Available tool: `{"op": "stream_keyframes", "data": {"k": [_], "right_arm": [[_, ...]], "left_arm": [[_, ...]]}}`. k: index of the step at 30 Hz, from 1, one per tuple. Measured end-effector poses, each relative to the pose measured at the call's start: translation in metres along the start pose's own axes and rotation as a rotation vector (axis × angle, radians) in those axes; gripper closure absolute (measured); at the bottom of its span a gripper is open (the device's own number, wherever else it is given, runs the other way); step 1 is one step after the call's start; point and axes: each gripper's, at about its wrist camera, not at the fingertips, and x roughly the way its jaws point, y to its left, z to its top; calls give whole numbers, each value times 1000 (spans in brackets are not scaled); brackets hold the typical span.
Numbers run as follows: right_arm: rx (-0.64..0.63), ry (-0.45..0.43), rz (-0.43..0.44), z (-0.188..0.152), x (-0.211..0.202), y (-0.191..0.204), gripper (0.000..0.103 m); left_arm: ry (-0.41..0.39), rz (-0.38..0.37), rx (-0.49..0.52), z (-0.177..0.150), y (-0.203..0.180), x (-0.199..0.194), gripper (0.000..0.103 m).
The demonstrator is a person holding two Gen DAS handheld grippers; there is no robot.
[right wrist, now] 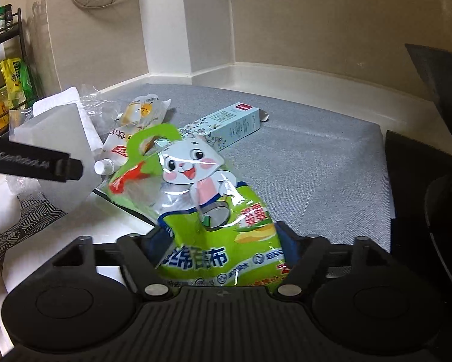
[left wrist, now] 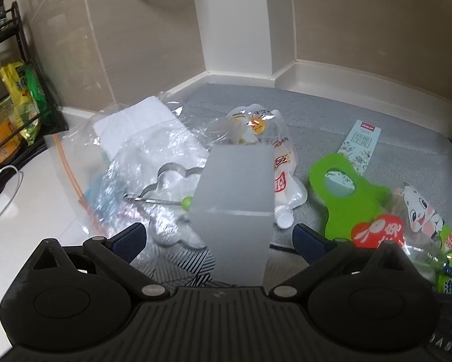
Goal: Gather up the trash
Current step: 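Reach the right gripper to the green snack bag and close on it, then lift the green snack bag with the right gripper and carry it over the bin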
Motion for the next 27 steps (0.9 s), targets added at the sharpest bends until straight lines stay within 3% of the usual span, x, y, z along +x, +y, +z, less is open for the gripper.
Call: {"op": "stream_keyframes", "data": {"k": [2, 3, 5, 7, 9, 21, 27], "right_arm": [[3, 0, 1, 1, 1, 0, 26], [9, -4, 2, 1, 0, -1, 32], [19, -16, -1, 1, -1, -4, 56], [17, -23, -8, 1, -3, -4, 66], [14, -45, -10, 0, -6, -4, 71], [95, -195, 2, 4, -25, -17, 72], [98, -214, 43, 4, -26, -15, 72]], "left_arm": [[-21, 9, 1, 2, -2, -3, 0], [-46, 14, -5, 1, -2, -8, 3], [-81, 23, -1, 1, -4, -17, 21], [-70, 5, 23, 4, -6, -23, 52], [-81, -33, 4, 3, -4, -30, 58], [-196, -48, -20, -11, 23, -93, 58], [-190, -47, -31, -30, 41, -119, 58]]}}
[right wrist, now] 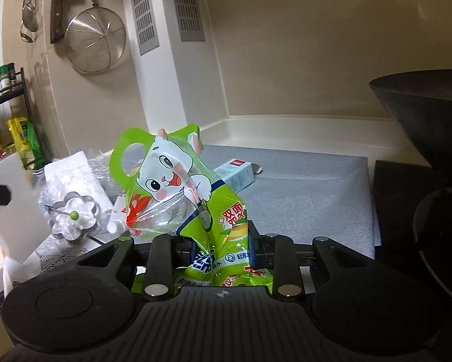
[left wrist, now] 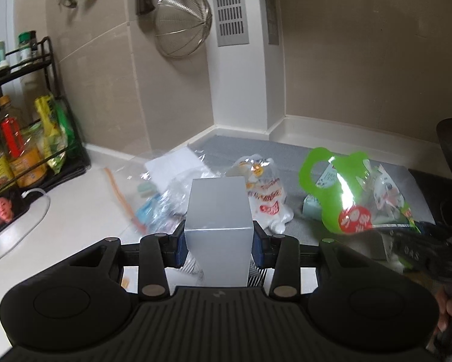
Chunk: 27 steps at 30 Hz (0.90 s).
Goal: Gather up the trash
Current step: 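Lift the green snack bag with the right gripper and carry it over the bin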
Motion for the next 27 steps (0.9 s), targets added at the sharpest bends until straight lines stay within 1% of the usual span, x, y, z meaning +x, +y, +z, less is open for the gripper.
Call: {"op": "stream_keyframes", "data": {"k": [6, 12, 13, 16, 20, 27], "right_arm": [[-13, 4, 23, -2, 1, 4, 72], [-24, -22, 36, -3, -3, 6, 72], [-15, -14, 37, -3, -2, 5, 72], [15, 24, -6, -5, -6, 3, 72], [29, 19, 20, -7, -38, 16, 72], [-50, -62, 76, -14, -111, 60, 72]], "left_arm": [[-6, 33, -5, -21, 16, -32, 58], [25, 78, -45, -54, 51, -71, 58], [31, 91, -47, -60, 58, -78, 58], [43, 133, -59, -79, 79, -99, 58], [62, 171, -100, -102, 106, -123, 58], [76, 229, -154, -136, 140, -155, 58]]}}
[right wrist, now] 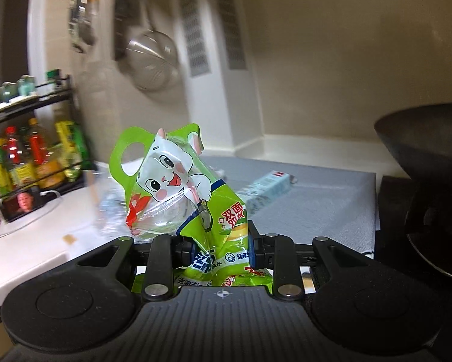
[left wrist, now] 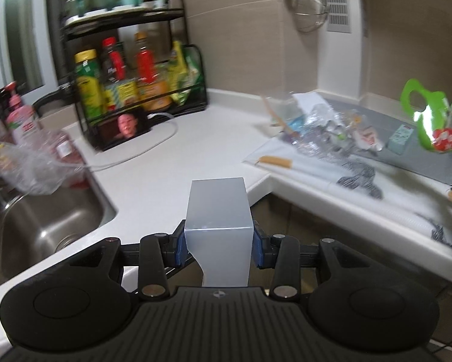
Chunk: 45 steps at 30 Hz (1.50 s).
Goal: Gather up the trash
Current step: 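Lift the green snack bag with the right gripper and carry it over the bin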
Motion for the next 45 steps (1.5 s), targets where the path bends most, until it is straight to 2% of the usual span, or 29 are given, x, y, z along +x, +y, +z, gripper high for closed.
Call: {"op": "stream_keyframes", "data": {"k": [8, 17, 18, 20, 21, 24, 27, 29, 35, 38, 39, 40, 41, 42, 43, 45], "right_arm": [[-54, 9, 140, -18, -58, 58, 72], [-126, 166, 253, -61, -73, 114, 72], [-131, 184, 258, -66, -73, 119, 72], [-142, 218, 269, -77, -73, 127, 72], [-151, 231, 274, -81, -73, 131, 72], [-174, 270, 275, -92, -68, 141, 72], [-182, 304, 276, -99, -61, 145, 72], [-186, 322, 277, -103, -57, 147, 72], [-208, 379, 253, -118, -42, 146, 72], [-199, 439, 237, -133, -28, 141, 72], [-197, 458, 235, -137, -24, 141, 72], [-197, 476, 232, -141, -19, 141, 72], [-197, 484, 229, -145, -17, 141, 72], [-198, 491, 227, -147, -14, 142, 72], [-199, 495, 227, -148, -13, 143, 72], [-204, 497, 235, -149, -12, 145, 72]], "left_arm": [[37, 12, -55, -32, 28, -14, 58], [90, 4, -88, -64, 37, -15, 61], [96, 1, -94, -67, 38, -14, 62], [100, -10, -103, -71, 40, -13, 74], [100, -17, -105, -72, 40, -12, 84], [73, -44, -108, -75, 39, -5, 100], [82, -68, -70, -76, 28, 15, 101], [101, -66, -83, -79, 26, 25, 101], [135, -52, -106, -89, 46, 36, 100], [169, -45, -103, -94, 54, 41, 91], [174, -40, -107, -95, 55, 43, 81], [177, -38, -111, -97, 56, 44, 65], [176, -34, -112, -98, 55, 45, 57], [177, -27, -108, -98, 54, 45, 42], [175, -25, -102, -99, 51, 45, 30], [173, -22, -81, -99, 45, 46, 16]]}}
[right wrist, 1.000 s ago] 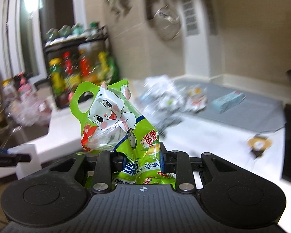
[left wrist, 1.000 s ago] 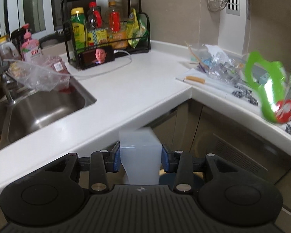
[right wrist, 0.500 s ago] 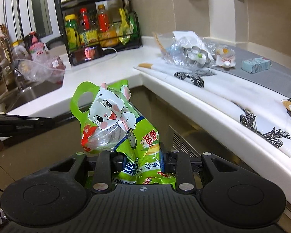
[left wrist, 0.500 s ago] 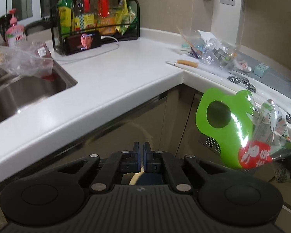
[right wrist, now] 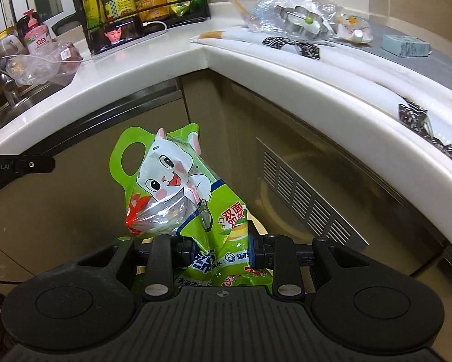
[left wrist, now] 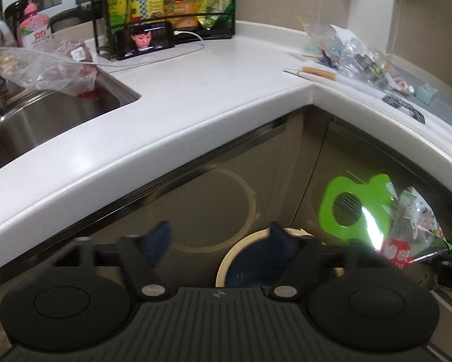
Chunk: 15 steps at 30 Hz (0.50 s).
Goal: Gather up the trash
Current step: 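Lift the green snack bag with the right gripper and carry it over the bin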
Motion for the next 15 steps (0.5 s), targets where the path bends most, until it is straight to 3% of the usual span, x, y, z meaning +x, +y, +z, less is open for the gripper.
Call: {"op": "stream_keyframes", "data": {"k": [5, 15], "right_arm": [[-2, 33, 5, -1, 10, 2, 72], [-9, 191, -5, -16, 62, 2, 71]], "left_arm": [[14, 7, 32, -4, -15, 5, 1], [100, 12, 50, -16, -23, 19, 0]]}}
